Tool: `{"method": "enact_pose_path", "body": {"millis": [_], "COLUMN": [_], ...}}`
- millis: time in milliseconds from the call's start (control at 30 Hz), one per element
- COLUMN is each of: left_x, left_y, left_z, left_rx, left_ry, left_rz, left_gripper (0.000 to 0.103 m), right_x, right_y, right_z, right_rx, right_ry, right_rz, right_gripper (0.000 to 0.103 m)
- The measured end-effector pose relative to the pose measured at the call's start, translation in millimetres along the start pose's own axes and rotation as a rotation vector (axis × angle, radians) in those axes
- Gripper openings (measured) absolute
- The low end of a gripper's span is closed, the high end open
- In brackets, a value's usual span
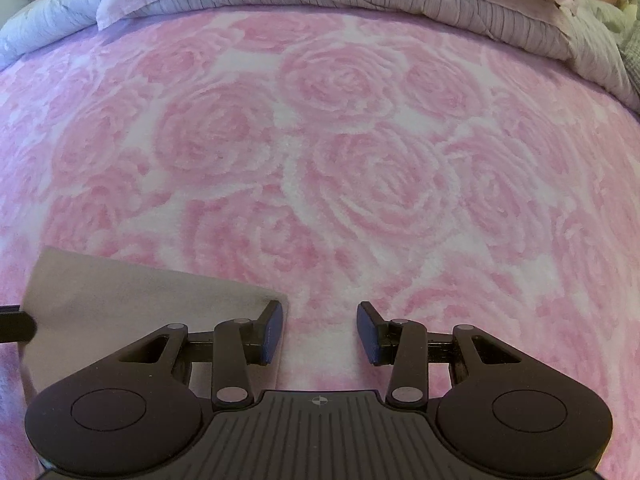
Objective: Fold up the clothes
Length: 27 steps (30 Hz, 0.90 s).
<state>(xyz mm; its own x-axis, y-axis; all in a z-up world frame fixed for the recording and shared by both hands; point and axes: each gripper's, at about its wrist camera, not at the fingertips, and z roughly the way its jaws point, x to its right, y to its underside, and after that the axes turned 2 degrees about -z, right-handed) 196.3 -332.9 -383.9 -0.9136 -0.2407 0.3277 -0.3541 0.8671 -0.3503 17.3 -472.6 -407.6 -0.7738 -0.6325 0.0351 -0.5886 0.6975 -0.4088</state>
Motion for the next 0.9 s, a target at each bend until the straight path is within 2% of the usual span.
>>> {"method": "enact_pose_path", "body": {"millis": [100,167,300,433,567,700,800,900], "left_x": [-7,-12,-25,-26,-12,-1,0,1], "left_y": [2,2,15,47,89,116,122,124], "left_z": [19,15,-14,-48,-67,-62,-58,-56], "left_rx": [-0.029,-0.018,-0.004,-0.044,-0.127,-0.176,-0.168,-0.164], "left_ry": [-0.002,0.025,0.034,0.080,0.137,0.111,0.078,0.087], "left_rz": [-0.011,-0.038,-0.076,-0.069,-0.045,-0.043,-0.041,-0.026], "left_gripper": [0.007,0.010,0.014,0.014,0.014,0.014,0.014,0.014], "right_x": [-1,5,15,13,-9,-40,-61,-77], "right_y": [2,7,35,78,128,161,176,184], "right_z": [-3,-10,-46,-90,-128,-142,-144,-143], "right_rx": [0.025,0.034,0.078,0.091,0.074,0.041,0.052,0.087], "right_ry": [0.002,-0.006,-0.021,-0.063,-0.123,-0.140,-0.132,-0.128], "right_rz": [-0.013,0.009,0.044,0.021,-0.090,-0.235,-0.345,-0.448], "right_gripper": [0.039,0.039,0.041,0.041,0.041,0.041,0.041,0.041]}}
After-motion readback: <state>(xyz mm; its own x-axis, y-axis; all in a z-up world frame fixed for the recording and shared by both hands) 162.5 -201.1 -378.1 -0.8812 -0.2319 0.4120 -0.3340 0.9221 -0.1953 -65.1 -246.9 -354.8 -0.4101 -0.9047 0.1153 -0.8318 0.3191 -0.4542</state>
